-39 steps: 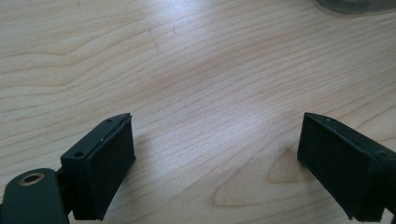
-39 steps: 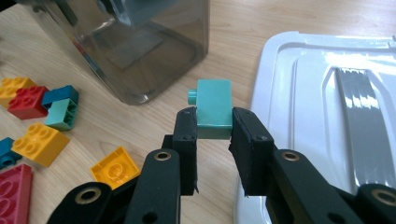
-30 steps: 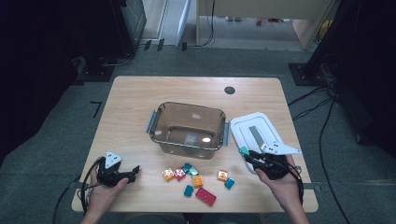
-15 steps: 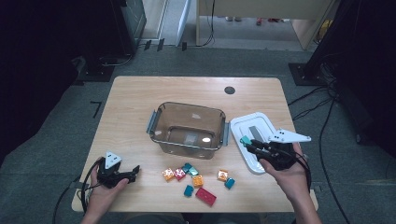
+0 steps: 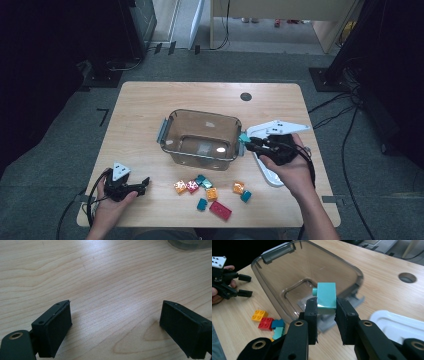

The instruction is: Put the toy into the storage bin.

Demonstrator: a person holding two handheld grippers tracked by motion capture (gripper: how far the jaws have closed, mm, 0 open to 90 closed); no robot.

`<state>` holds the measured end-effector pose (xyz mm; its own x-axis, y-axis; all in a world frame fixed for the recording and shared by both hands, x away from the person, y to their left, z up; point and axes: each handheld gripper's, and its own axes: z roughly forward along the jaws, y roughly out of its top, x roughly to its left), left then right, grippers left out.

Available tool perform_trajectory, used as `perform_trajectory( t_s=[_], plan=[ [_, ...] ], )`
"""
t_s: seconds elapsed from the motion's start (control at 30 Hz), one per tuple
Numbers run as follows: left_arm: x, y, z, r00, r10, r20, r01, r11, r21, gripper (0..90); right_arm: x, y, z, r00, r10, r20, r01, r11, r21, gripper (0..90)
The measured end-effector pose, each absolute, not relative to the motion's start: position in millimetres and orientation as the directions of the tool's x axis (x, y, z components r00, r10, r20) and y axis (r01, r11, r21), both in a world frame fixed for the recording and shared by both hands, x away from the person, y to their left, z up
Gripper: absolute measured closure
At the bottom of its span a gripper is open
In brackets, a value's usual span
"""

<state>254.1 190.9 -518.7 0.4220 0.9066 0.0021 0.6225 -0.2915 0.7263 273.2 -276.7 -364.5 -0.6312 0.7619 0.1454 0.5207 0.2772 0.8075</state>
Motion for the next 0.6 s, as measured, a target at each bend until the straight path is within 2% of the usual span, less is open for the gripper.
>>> perform_trajectory(
  t_s=[0.47,0.6],
  plan=[
    [254.7,190.8,-518.7,0.423,0.906,0.003,0.621,-0.292,0.727,10.2,319.0,-215.4,-377.3,-0.657,0.742,0.134,0.544,0.343,0.766,72.1],
    [254.7,190.8,-518.7,0.424,0.906,0.003,0.621,-0.293,0.727,10.2,321.9,-209.4,-381.1,-0.665,0.733,0.145,0.543,0.341,0.767,54.9]
  ],
)
